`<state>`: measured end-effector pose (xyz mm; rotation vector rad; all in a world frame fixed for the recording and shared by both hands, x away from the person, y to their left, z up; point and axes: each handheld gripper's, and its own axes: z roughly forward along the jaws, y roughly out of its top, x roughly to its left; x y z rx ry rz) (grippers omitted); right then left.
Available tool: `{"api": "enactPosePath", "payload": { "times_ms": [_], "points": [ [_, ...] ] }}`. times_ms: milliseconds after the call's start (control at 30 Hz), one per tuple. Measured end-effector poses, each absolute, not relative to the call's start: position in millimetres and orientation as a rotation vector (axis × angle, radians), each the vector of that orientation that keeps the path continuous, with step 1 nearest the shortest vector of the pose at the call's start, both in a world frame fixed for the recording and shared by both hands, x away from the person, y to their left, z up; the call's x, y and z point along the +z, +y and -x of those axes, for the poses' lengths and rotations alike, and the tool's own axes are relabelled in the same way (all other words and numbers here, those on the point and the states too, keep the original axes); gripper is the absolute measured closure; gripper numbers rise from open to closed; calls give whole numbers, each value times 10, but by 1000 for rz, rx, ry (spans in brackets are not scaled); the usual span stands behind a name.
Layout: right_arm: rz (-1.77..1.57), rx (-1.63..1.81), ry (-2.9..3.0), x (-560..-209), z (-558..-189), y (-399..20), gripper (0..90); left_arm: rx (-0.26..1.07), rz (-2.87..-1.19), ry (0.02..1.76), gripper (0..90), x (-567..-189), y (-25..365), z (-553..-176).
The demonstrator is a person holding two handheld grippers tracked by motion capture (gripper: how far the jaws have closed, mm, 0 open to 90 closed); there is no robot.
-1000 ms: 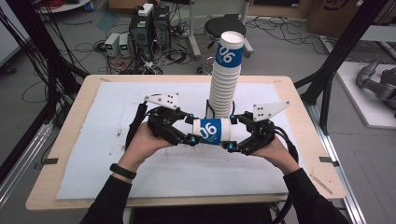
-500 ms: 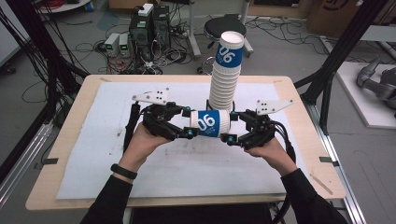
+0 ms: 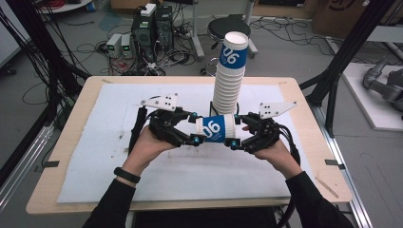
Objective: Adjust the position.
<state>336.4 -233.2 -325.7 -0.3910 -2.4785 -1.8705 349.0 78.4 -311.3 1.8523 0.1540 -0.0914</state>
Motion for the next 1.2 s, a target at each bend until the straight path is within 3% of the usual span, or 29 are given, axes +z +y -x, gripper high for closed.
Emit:
{"api": "enactPosePath", "payload": {
  "times_ms": [433, 667, 733, 900, 1200],
  "points": [
    [304, -1736, -2660, -3249, -3327, -2286, 218, -47, -2108, 152, 212, -3065, 654, -3414],
    [280, -1672, -2717, -3248, -3307, -2254, 217, -38, -2212, 139, 218, -3120, 551, -3397],
    [274, -1663, -2717, -3247, -3303, -2246, 215, -32, -2226, 136, 274, -3135, 537, -3398],
    [272, -1692, -2706, -3240, -3296, -2243, 162, -44, -2186, 117, 291, -3126, 555, -3416],
    [352, -1806, -2570, -3207, -3322, -2301, 161, -64, -2012, 126, 295, -3076, 745, -3476]
  ]
}}
